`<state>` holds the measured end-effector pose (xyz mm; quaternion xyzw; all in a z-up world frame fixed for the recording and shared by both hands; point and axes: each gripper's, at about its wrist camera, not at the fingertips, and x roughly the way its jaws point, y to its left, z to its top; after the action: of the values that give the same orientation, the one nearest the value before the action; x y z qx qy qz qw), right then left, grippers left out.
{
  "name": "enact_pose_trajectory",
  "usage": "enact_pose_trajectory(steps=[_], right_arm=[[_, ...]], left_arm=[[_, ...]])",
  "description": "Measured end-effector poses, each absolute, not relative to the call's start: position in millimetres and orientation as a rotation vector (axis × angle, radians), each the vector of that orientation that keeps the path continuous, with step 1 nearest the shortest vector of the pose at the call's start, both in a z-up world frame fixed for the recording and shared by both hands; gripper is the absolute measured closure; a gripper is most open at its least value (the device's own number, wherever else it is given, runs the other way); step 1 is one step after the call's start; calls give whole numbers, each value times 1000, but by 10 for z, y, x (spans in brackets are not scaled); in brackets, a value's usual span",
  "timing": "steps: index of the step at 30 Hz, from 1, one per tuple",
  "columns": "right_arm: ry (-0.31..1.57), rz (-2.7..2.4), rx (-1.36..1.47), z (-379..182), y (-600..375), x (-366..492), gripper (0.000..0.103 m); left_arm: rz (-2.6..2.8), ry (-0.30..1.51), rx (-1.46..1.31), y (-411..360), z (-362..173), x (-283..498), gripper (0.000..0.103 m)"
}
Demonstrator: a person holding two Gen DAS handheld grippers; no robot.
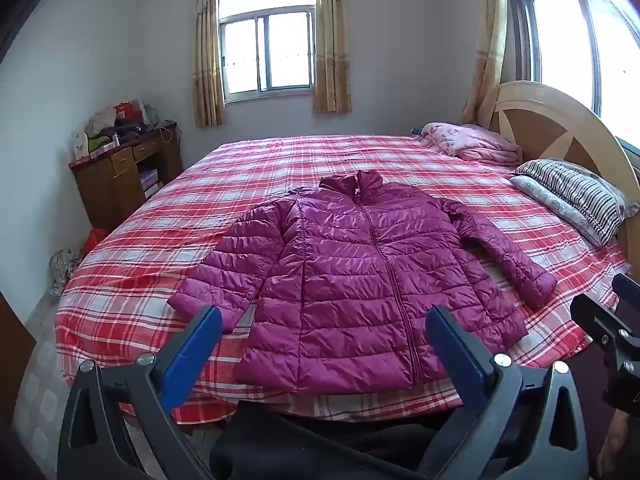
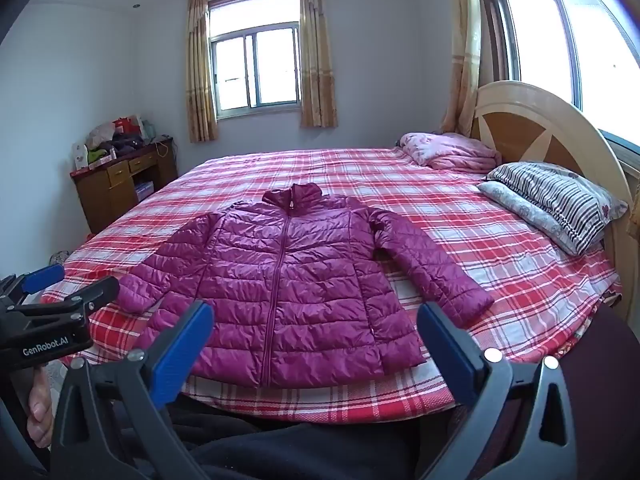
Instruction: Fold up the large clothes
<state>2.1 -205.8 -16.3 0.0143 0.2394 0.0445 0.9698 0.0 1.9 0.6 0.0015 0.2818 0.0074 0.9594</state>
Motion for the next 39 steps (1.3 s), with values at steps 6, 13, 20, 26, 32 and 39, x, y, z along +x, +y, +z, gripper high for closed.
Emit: enact_pose_trajectory(steps=[6,13,20,26,32,39], right_arm=[[480,95,41,-166,-2058,22,0],[484,97,46,-182,-2042,19,0],[487,99,46,-184,-2053,31,0],[489,102,44,-194,-2036,32,0],[493,106,44,-213,-2020,34,0],[499,109,46,-209,-2031,42,0]], left_arm=[[9,544,30,-55,26,-42,1],[6,550,17,-21,37,-13,1],[14,544,11,7,41,-18,1],[14,539,8,19,34,-20,1],[18,540,8,20,20,-16,1],[17,536,5,26,21,-19,1]])
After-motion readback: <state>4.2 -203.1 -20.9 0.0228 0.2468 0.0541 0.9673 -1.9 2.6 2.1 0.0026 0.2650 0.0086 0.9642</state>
